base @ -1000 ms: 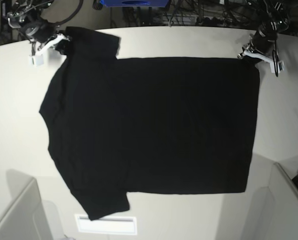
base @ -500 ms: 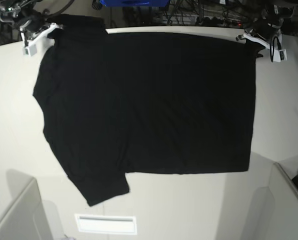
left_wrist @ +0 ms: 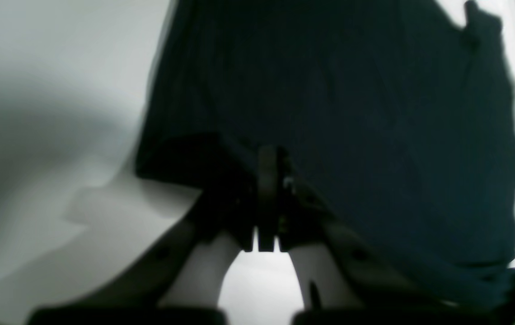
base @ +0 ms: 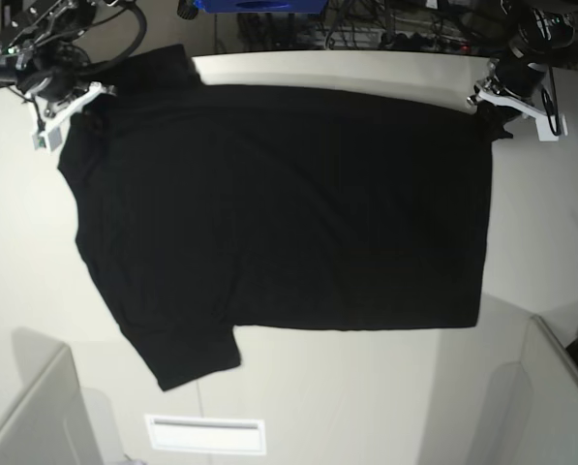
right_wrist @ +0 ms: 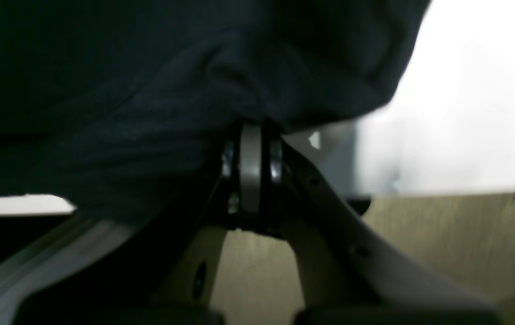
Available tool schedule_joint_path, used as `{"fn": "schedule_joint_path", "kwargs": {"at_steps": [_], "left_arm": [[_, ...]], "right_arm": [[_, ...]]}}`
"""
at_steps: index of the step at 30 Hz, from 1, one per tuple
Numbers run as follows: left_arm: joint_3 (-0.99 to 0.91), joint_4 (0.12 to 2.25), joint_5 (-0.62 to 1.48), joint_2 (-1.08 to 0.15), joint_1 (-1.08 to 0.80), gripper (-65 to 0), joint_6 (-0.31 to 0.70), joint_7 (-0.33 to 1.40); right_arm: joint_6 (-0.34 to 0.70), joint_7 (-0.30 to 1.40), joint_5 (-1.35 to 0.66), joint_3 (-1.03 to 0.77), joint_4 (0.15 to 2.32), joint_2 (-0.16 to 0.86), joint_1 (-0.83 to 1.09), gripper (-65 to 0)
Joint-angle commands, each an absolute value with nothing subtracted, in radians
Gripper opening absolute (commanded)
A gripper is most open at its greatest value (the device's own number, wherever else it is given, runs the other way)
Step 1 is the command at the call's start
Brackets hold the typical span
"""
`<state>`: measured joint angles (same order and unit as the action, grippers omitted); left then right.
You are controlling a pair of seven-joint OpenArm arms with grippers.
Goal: Fold the T-shirt properly
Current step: 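Lift both corners and pull the shirt edge toward the robot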
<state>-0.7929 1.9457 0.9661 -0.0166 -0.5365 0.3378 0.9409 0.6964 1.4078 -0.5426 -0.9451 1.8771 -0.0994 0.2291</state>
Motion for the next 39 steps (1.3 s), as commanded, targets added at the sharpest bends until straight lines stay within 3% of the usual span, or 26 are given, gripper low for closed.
{"fn": "schedule_joint_path", "kwargs": {"at_steps": [1,10,17,25,39], "left_arm": [[-0.791,1.965,1.007,-0.042,-0.532,-65.0,0.323,0.923],[-0.786,1.960,1.067,-0.096,-0.472,-65.0,0.234,0.924],[-0.786,1.954,1.058,-0.097,-0.421,-65.0,0.228,0.924],[-0.700,1.940,0.869,-0.097,-0.358,-65.0,0.228,0.924],[-0.679,1.837,0.785,-0.097,-0.257,-65.0,0.228,0.924]], "right_arm": [[0.698,1.396,-0.556,-0.946,1.896,-0.074,0.213,-65.0],[0.698,1.396,-0.553,-0.940,1.896,-0.067,0.104,-65.0],[0.698,1.396,-0.553,-0.862,1.879,-0.047,0.015,-65.0],[0.698,1.396,-0.550,-0.835,1.759,-0.019,-0.076,-65.0],[0.698,1.385,-0.549,-0.832,1.621,-0.004,-0.125,-65.0]]}}
